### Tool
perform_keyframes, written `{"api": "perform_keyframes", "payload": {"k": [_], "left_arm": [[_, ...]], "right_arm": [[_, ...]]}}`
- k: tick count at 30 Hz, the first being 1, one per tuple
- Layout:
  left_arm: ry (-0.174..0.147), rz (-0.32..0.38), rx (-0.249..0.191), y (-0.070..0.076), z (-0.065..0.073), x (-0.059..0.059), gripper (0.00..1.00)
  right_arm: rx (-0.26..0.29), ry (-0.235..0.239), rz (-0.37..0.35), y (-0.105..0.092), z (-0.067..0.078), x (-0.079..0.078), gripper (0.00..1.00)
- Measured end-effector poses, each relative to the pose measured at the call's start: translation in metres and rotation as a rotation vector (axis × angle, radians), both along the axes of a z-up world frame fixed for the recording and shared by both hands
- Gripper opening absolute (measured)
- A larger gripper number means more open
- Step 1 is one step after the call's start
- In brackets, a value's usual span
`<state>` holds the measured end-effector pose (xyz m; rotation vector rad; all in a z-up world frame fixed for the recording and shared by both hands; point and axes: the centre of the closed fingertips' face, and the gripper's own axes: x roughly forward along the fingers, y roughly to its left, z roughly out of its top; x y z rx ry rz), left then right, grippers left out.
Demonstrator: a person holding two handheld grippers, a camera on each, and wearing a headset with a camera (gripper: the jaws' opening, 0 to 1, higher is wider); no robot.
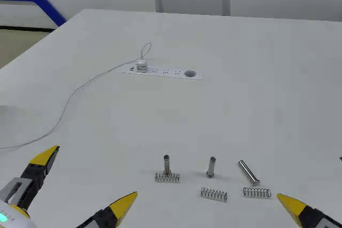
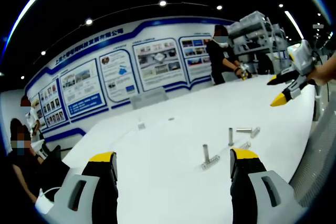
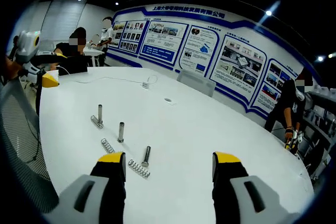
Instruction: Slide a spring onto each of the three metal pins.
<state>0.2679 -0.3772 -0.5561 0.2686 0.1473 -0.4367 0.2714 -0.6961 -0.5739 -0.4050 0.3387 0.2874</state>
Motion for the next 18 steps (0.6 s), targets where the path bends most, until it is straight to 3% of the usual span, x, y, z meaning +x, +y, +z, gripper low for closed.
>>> {"api": "perform_keyframes", "payload": {"k": [2, 4, 9, 12, 14, 17, 18], "left_arm": [[0.014, -0.009, 0.008, -0.001, -0.003, -0.001, 0.90], [0.028, -0.021, 0.007, -0.003, -0.005, -0.002, 0.87], [0.032, -0.026, 0.003, -0.003, -0.005, -0.003, 0.83], [0.046, -0.046, -0.098, -0.008, 0.001, -0.005, 0.78], [0.036, -0.033, -0.080, -0.004, 0.001, -0.004, 0.75], [0.055, -0.029, -0.066, -0.003, -0.003, -0.004, 0.76], [0.057, -0.034, -0.061, -0.004, -0.004, -0.004, 0.76]], "right_arm": [[-0.005, 0.006, 0.012, 0.002, -0.001, 0.005, 0.67], [-0.011, 0.045, 0.033, 0.007, -0.007, 0.011, 0.66], [0.011, 0.090, 0.059, 0.015, -0.013, 0.021, 0.53], [0.089, 0.154, 0.060, 0.022, -0.023, 0.028, 0.48], [0.099, 0.200, 0.070, 0.026, -0.033, 0.036, 0.43], [0.090, 0.219, 0.087, 0.031, -0.041, 0.049, 0.40], [0.082, 0.248, 0.101, 0.033, -0.047, 0.052, 0.39]]}}
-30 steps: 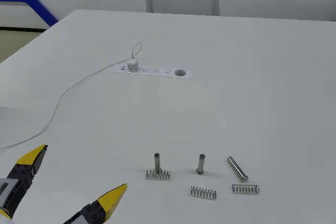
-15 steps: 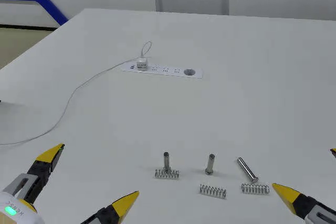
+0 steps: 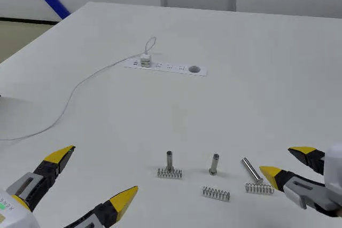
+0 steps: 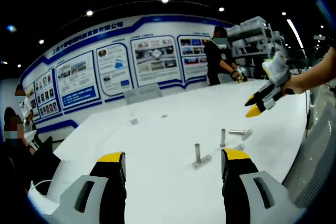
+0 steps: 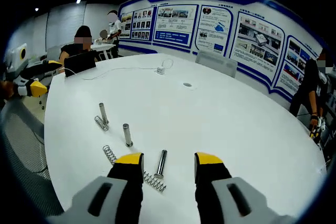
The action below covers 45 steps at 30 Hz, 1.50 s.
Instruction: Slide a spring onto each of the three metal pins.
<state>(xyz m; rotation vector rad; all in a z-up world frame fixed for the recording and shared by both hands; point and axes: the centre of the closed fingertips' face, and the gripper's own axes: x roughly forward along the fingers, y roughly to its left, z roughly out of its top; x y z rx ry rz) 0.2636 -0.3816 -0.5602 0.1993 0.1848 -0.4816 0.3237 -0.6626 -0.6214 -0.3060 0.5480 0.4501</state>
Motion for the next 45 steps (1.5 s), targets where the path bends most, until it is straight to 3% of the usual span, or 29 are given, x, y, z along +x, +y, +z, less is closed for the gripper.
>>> {"api": "perform_keyframes", "payload": {"k": [9, 13, 16, 20, 25, 45], "left_arm": [[0.030, 0.002, 0.021, 0.001, -0.007, 0.000, 0.74], [0.041, -0.003, 0.036, 0.001, -0.011, -0.001, 0.73], [0.047, -0.009, 0.000, -0.001, -0.009, -0.001, 0.74], [0.063, -0.004, 0.021, 0.000, -0.014, 0.000, 0.74], [0.059, -0.003, 0.023, 0.000, -0.013, 0.000, 0.74], [0.075, 0.012, 0.051, 0.004, -0.018, 0.001, 0.73]], "right_arm": [[-0.032, 0.095, 0.051, 0.008, -0.030, 0.020, 0.32], [-0.008, 0.155, 0.055, 0.014, -0.046, 0.022, 0.28], [0.010, 0.179, 0.012, 0.013, -0.054, 0.028, 0.23], [0.085, 0.225, -0.032, 0.016, -0.063, 0.035, 0.20], [0.059, 0.254, -0.032, 0.017, -0.076, 0.036, 0.19], [0.064, 0.279, -0.040, 0.018, -0.080, 0.042, 0.10]]}}
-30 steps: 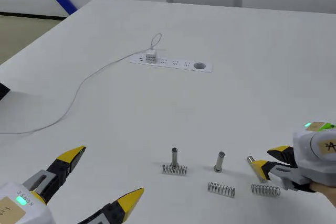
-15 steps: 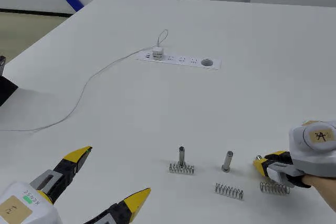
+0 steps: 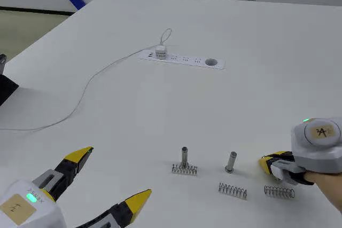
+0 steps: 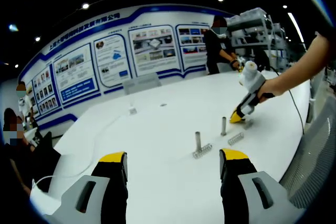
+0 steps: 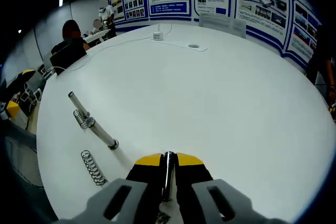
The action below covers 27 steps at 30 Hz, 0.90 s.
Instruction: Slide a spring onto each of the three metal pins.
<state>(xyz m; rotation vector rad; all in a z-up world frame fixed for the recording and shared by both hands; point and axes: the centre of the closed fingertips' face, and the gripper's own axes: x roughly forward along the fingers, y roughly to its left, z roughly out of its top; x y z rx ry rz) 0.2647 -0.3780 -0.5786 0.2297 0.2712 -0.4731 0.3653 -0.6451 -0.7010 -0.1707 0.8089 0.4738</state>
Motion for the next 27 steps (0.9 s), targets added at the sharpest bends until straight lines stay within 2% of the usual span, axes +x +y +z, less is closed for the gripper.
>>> {"api": "perform_keyframes", "payload": {"k": [14, 18, 21, 27], "left_arm": [[0.015, -0.008, 0.016, -0.001, -0.004, -0.001, 0.72], [-0.003, -0.002, -0.002, 0.000, 0.001, 0.000, 0.71], [0.007, -0.001, 0.008, 0.001, -0.001, 0.000, 0.71], [-0.001, 0.000, 0.009, 0.001, 0.000, 0.000, 0.71]], "right_arm": [[0.002, 0.009, 0.003, -0.002, -0.001, -0.001, 0.08], [0.009, -0.007, -0.002, -0.005, 0.003, 0.000, 0.08], [0.017, -0.014, -0.002, -0.005, 0.007, -0.002, 0.08], [0.024, -0.034, -0.007, -0.007, 0.015, -0.001, 0.08]]}}
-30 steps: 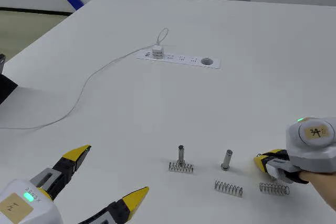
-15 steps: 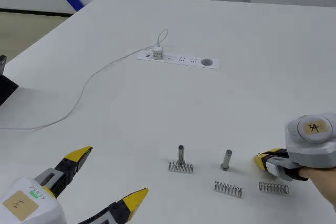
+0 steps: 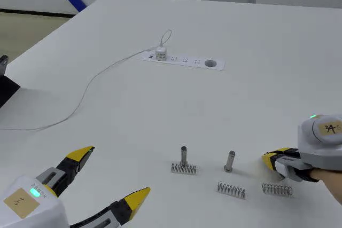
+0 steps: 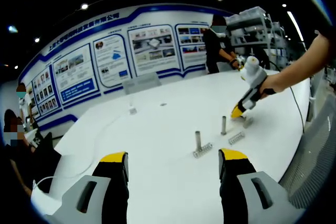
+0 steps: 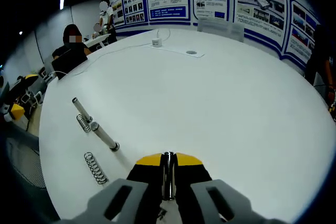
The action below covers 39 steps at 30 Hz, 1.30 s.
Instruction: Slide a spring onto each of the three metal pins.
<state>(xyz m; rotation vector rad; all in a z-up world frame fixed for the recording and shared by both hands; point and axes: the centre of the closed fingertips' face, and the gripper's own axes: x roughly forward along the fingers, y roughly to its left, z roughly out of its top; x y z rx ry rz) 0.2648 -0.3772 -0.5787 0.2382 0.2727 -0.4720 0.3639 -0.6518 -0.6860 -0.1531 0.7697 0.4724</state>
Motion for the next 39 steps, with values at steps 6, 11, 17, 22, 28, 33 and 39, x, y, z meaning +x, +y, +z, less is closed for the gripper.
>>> {"api": "perform_keyframes", "payload": {"k": [6, 11, 17, 22, 28, 33, 39], "left_arm": [[0.007, -0.009, 0.013, -0.002, -0.002, -0.001, 0.71], [-0.012, 0.003, 0.010, 0.001, 0.001, 0.000, 0.72], [-0.006, -0.009, 0.026, -0.001, -0.001, -0.002, 0.72], [-0.017, -0.011, 0.019, -0.002, 0.001, -0.001, 0.73], [-0.010, -0.022, 0.012, -0.005, 0.001, -0.002, 0.74], [-0.004, -0.026, 0.019, -0.005, -0.001, -0.003, 0.75], [-0.004, -0.026, 0.027, -0.005, -0.002, -0.003, 0.74]], "right_arm": [[0.015, -0.017, -0.012, -0.003, 0.007, -0.001, 0.08], [0.022, -0.030, -0.015, -0.003, 0.012, -0.002, 0.08], [0.030, -0.042, -0.015, -0.004, 0.015, -0.004, 0.08], [0.033, -0.056, -0.011, -0.003, 0.019, -0.006, 0.08], [0.052, -0.077, -0.014, -0.004, 0.027, -0.009, 0.08], [0.055, -0.093, -0.012, -0.005, 0.031, -0.011, 0.08], [0.059, -0.107, -0.009, -0.004, 0.034, -0.018, 0.08]]}}
